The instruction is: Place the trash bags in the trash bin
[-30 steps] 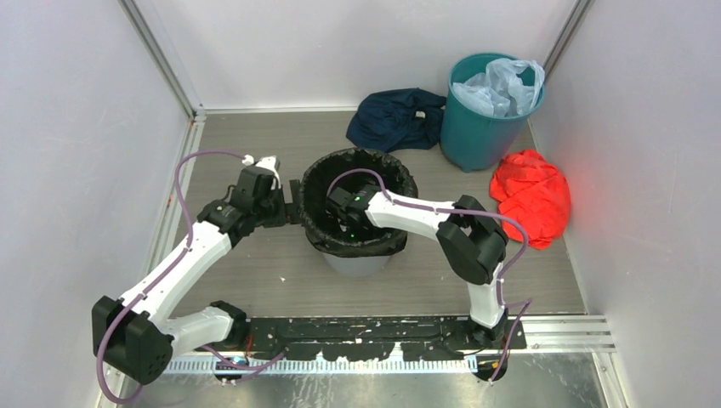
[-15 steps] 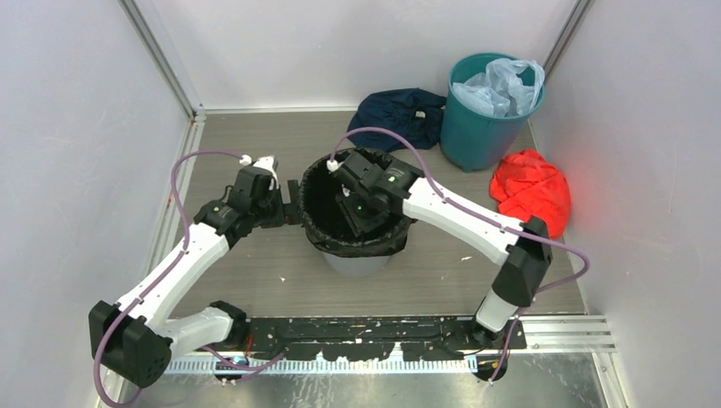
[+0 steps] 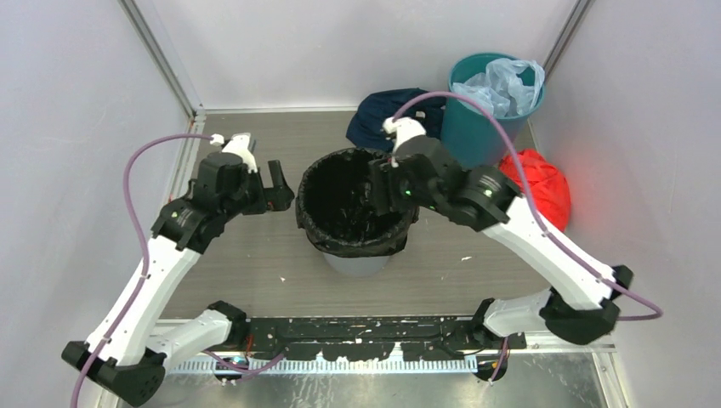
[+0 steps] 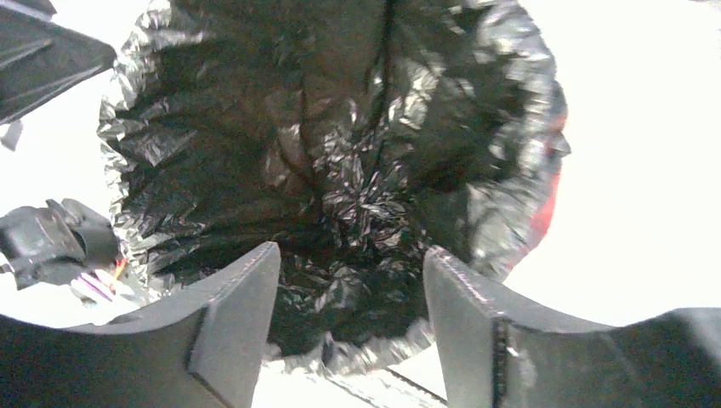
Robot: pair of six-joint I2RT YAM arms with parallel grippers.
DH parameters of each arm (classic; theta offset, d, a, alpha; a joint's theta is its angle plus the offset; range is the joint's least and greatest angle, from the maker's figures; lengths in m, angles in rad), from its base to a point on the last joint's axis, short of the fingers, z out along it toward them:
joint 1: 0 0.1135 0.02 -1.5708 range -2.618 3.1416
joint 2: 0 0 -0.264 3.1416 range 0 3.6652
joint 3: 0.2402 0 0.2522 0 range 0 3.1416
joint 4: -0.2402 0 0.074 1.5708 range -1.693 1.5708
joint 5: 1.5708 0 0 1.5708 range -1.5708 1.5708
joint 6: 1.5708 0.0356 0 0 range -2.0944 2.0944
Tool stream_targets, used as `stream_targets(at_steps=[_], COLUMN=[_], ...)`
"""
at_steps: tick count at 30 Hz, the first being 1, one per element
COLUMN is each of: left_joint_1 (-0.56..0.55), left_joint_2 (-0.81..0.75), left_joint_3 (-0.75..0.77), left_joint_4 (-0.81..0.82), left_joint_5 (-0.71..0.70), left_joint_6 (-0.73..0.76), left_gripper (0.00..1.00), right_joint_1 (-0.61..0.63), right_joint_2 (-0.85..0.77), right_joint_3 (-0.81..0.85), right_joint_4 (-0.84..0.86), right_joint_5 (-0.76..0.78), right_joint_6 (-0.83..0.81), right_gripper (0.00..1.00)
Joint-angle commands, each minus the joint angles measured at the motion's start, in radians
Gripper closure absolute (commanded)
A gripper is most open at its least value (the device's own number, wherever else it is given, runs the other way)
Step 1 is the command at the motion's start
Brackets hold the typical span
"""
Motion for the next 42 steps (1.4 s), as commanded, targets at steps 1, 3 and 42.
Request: stream_targets(at_steps=[1,3,42], left_joint_1=[0.005,0.005,0.004], left_joint_2=[-0.057,-0.080,-0.156], left_joint_3=[0.063,0.058,-0.588], left_joint_4=[-0.086,-0.103,0.435], left_joint_5=[-0.004,0.012,0.186], left_joint_6=[0.024,0.018,-0.168], left_gripper=[0.00,0.00,0.00], right_joint_1=[0.000,-0.002,-0.013], right_joint_2=[-0.113,-0.173,-0.577], right_joint_3=[0.012,-0.023,-1.169], right_joint_4=[-0.049,-0.094,0.727], right_joint_5=[0.184,0.225,0.080], right_joint_6=[0.085,0.135,0.656], right_gripper=[0.28,0.26,0.26])
